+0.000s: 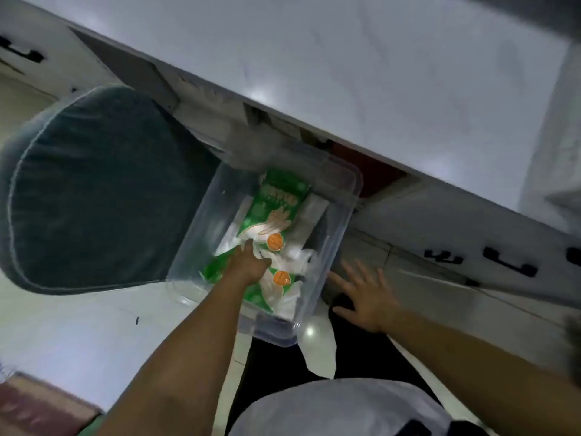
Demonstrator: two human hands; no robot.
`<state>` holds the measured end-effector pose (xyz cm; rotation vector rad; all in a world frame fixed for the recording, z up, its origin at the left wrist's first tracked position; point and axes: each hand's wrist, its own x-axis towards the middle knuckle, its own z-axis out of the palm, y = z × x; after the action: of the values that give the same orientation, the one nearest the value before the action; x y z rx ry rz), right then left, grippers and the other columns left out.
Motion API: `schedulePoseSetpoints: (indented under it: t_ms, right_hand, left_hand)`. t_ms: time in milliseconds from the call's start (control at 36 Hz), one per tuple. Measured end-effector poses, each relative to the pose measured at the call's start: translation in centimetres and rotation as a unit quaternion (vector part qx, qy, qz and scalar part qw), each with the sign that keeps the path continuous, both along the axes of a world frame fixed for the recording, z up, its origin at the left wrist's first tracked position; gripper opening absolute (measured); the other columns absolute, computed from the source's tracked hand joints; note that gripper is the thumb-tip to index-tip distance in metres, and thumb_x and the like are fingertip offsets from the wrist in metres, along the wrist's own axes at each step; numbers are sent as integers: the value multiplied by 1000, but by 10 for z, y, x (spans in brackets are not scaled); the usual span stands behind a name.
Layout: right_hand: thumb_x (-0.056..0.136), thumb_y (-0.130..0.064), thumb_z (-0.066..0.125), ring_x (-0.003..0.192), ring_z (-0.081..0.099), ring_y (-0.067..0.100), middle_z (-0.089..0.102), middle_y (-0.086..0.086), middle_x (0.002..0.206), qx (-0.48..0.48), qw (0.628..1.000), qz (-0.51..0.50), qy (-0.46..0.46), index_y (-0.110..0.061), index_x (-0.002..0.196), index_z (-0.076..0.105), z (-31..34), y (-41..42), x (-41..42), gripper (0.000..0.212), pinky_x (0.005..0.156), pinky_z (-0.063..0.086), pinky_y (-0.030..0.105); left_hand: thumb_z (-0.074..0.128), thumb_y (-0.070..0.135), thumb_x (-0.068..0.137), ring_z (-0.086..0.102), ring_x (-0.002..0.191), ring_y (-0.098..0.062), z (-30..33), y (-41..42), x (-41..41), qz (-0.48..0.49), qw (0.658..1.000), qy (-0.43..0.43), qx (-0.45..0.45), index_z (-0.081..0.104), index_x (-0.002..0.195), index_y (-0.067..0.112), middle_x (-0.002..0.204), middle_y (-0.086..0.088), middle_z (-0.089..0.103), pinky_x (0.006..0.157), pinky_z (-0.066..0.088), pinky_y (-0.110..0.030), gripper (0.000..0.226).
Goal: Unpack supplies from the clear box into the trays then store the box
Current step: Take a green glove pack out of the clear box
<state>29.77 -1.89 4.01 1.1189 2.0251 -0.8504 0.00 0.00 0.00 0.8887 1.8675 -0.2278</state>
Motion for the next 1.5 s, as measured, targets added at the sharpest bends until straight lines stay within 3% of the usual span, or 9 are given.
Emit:
schedulePoseSetpoints:
  t_ms: [333, 556, 639, 694, 806, 972, 1083, 1167, 1500]
  right_hand:
    - [89, -74, 17, 154, -6, 26, -15, -7, 164, 61, 980, -191, -5, -51, 142, -32, -5, -63, -37, 76, 120, -4, 54]
    - [90, -73, 17, 154, -3, 25, -3, 0, 168, 74, 968, -239, 21, -42, 156, -5, 7, -67, -60, 76, 121, -2, 52]
    - [92, -71, 22, 154, -5, 24, -3, 0, 168, 75, 970, -231, 17, -42, 156, -5, 7, -66, -59, 75, 121, -4, 52]
    - [93, -69, 26, 154, -4, 25, -2, 1, 168, 70, 972, -224, 9, -42, 156, -5, 7, -63, -56, 76, 120, -4, 52]
    - [93, -67, 32, 154, -1, 24, 0, 1, 168, 42, 974, -221, -9, -41, 156, -8, 19, -55, -52, 79, 120, -1, 53]
    - [93, -69, 36, 153, 6, 23, 3, 1, 168, 25, 968, -250, 19, -41, 157, -5, 45, -36, -59, 81, 121, 5, 54]
    - [93, -66, 40, 153, 8, 22, 5, 1, 168, 36, 960, -275, 32, -40, 157, 0, 55, -25, -63, 80, 120, 7, 52]
    - [93, -67, 37, 153, 10, 22, 5, 2, 168, 40, 965, -257, 22, -40, 157, 2, 54, -27, -65, 79, 120, 7, 53]
    - [95, -63, 37, 153, 2, 23, -3, 1, 168, 2, 977, -212, -20, -37, 158, 1, 13, -47, -87, 77, 120, -1, 52]
  left_hand:
    - [62, 39, 89, 48, 130, -38, -97, 108, -21, 33, 999, -22, 35, 44, 144, 14, 146, -17, 47, 108, 41, -44, 63]
    - [65, 16, 90, 54, 126, -33, -128, 119, -27, 82, 996, 2, 17, 51, 136, 5, 137, -17, 56, 104, 47, -38, 49]
    - [37, 12, 104, 46, 132, -31, -127, 122, -25, 49, 998, -35, 17, 53, 115, 6, 135, -17, 53, 105, 38, -31, 21]
    - [23, 13, 106, 44, 131, -28, -115, 125, -19, 32, 996, -64, 59, 53, 96, 9, 117, -16, 55, 106, 36, -29, 31]
    - [48, 4, 96, 52, 98, -21, -80, 115, -22, 187, 977, -69, 71, 43, 73, 25, 103, -7, 54, 94, 49, -35, 32]
    - [44, -10, 93, 54, 65, -22, -25, 78, -31, 273, 941, -191, 49, 59, 97, 12, 82, -12, 56, 60, 49, -31, 27]
    - [55, 1, 93, 57, 84, -27, -10, 65, -47, 189, 966, -177, 30, 59, 128, 3, 108, -18, 62, 74, 50, -38, 35]
    - [62, 8, 92, 59, 103, -33, -15, 65, -55, 157, 975, -155, 23, 62, 124, 1, 127, -25, 60, 82, 46, -39, 33]
    - [70, 17, 86, 62, 113, -38, -95, 118, -31, 79, 989, -117, 38, 60, 124, -6, 125, -26, 62, 95, 52, -45, 46]
